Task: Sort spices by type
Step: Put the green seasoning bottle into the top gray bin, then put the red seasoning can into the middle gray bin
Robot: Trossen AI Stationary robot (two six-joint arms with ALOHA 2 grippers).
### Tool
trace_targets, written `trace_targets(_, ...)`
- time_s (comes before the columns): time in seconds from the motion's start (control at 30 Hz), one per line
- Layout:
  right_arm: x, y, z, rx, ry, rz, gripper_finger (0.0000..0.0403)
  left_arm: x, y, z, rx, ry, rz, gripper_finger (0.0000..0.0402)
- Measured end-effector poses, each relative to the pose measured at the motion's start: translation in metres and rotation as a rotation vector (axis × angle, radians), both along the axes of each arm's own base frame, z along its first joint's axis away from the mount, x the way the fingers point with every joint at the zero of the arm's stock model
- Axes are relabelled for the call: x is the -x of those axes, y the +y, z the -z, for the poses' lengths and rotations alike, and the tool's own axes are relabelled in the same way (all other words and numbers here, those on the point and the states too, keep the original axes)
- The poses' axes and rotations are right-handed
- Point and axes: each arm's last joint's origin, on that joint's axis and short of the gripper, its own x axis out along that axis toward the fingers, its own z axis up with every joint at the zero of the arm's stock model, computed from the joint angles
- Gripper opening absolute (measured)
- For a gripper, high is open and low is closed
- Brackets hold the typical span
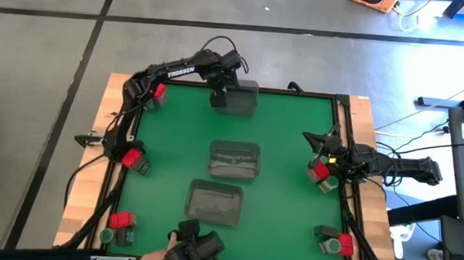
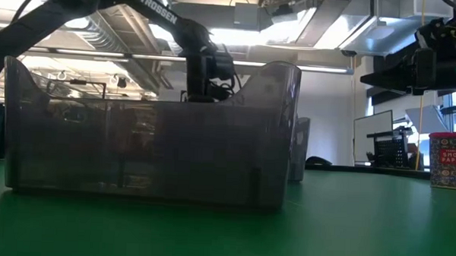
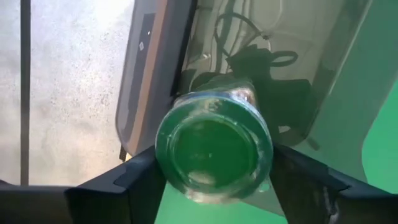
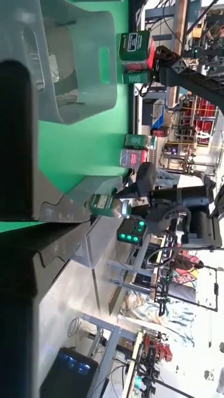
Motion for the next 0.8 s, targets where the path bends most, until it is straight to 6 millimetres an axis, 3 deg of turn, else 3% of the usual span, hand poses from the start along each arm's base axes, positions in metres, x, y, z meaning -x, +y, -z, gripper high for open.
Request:
trace_targets(0.13, 0.0, 0.0, 0.0, 0.012, 0.006, 0.0, 0.0005, 0.003, -0.004, -0.011, 0.008, 0.006, -0.008, 0.028)
trace_targets(0.5, 0.0, 0.0, -0.001, 0.019, -0.005, -0.003, 0.0005, 0.034, -0.026, -0.083, -0.03, -0.119, -0.152, 0.0283)
trace_targets(0.63, 0.0, 0.0, -0.002, 0.022, -0.006, -0.005, 0.0005, 0.048, -0.037, -0.093, -0.016, -0.128, -0.221, 0.0283)
trace_targets(0.8, 0.0, 0.0, -0.002, 0.04, 0.001, -0.002, 0.0005, 0.069, -0.051, -0.092, -0.023, -0.106, -0.278, 0.0283)
